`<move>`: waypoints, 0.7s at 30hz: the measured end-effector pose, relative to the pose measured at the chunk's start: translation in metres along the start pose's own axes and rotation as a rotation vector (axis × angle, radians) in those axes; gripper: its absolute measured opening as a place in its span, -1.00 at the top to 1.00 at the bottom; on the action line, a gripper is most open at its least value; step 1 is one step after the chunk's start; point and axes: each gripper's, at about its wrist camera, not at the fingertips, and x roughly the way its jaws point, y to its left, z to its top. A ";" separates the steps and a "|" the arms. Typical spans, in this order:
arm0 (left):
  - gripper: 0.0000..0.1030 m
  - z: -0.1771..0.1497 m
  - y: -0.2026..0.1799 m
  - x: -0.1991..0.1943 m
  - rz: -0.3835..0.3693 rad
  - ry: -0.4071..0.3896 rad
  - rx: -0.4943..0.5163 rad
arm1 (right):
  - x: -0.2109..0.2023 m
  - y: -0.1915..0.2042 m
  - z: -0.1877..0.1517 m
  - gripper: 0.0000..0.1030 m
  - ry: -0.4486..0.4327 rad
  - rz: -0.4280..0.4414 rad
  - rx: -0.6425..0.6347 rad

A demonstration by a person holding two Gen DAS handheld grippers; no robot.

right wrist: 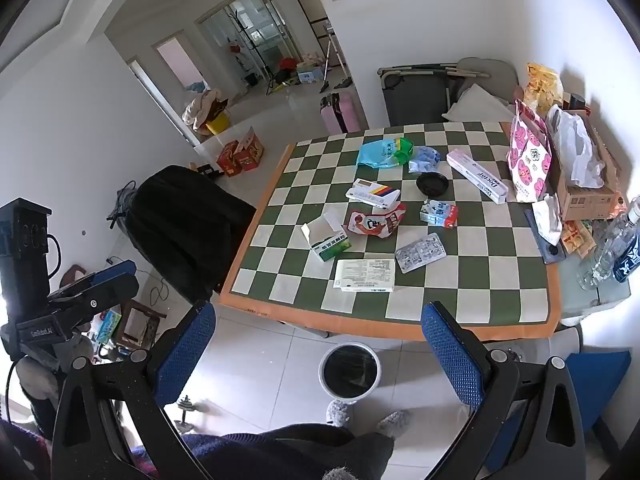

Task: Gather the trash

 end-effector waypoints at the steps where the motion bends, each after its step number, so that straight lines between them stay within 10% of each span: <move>1: -1.00 0.000 0.000 0.000 0.001 0.001 0.000 | 0.000 0.000 0.000 -1.00 0.002 0.000 0.000; 21: -1.00 0.004 -0.011 0.004 -0.001 -0.006 0.003 | 0.001 0.003 -0.002 -1.00 -0.004 -0.001 -0.008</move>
